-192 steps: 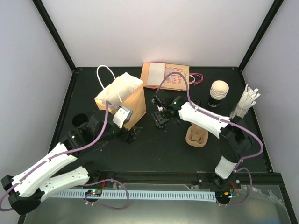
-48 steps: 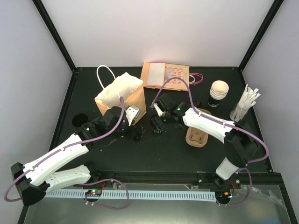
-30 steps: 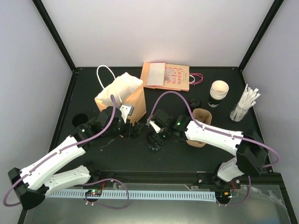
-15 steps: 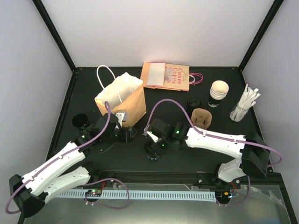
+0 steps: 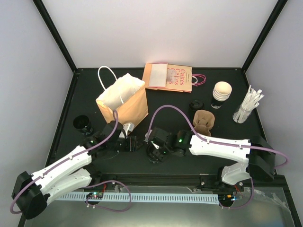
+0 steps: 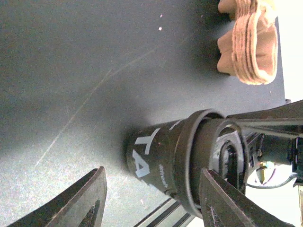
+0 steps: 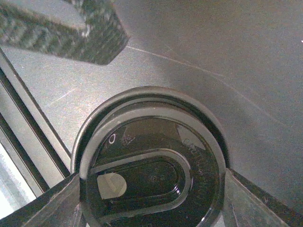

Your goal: Pack the takeout coffee

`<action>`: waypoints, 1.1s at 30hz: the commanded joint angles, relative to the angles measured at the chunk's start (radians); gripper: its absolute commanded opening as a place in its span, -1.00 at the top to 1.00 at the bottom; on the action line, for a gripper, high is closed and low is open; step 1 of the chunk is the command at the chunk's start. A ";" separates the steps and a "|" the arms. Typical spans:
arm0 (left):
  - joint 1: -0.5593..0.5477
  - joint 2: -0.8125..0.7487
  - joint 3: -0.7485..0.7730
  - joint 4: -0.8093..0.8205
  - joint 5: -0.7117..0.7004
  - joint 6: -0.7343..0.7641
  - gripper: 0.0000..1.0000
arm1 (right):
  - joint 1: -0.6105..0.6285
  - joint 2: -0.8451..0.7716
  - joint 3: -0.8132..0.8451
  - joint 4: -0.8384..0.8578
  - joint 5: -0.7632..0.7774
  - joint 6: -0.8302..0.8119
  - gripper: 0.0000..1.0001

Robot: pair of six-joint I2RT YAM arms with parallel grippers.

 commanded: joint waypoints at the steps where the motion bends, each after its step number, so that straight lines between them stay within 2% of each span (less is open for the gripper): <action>1: 0.003 -0.034 -0.028 0.071 0.074 -0.032 -0.12 | 0.026 0.046 -0.062 -0.115 0.038 0.059 -0.36; 14: -0.001 -0.030 -0.093 0.141 0.188 -0.020 -0.11 | 0.062 0.020 -0.083 -0.084 0.091 0.159 -0.34; 16: -0.001 -0.039 -0.093 0.144 0.195 -0.011 -0.19 | 0.067 0.016 -0.085 -0.073 0.111 0.181 -0.34; 18: -0.002 -0.045 -0.092 0.147 0.198 -0.001 -0.35 | 0.068 0.013 -0.090 -0.056 0.129 0.201 -0.33; 22: 0.002 -0.052 -0.078 0.133 0.199 0.043 -0.46 | 0.067 0.006 -0.104 -0.027 0.146 0.214 -0.32; 29: 0.009 -0.064 -0.054 0.069 0.165 0.078 -0.46 | 0.068 -0.007 -0.116 -0.037 0.147 0.197 -0.33; 33: 0.016 -0.058 -0.064 0.100 0.214 0.084 -0.47 | 0.067 0.010 -0.099 -0.036 0.111 0.181 -0.34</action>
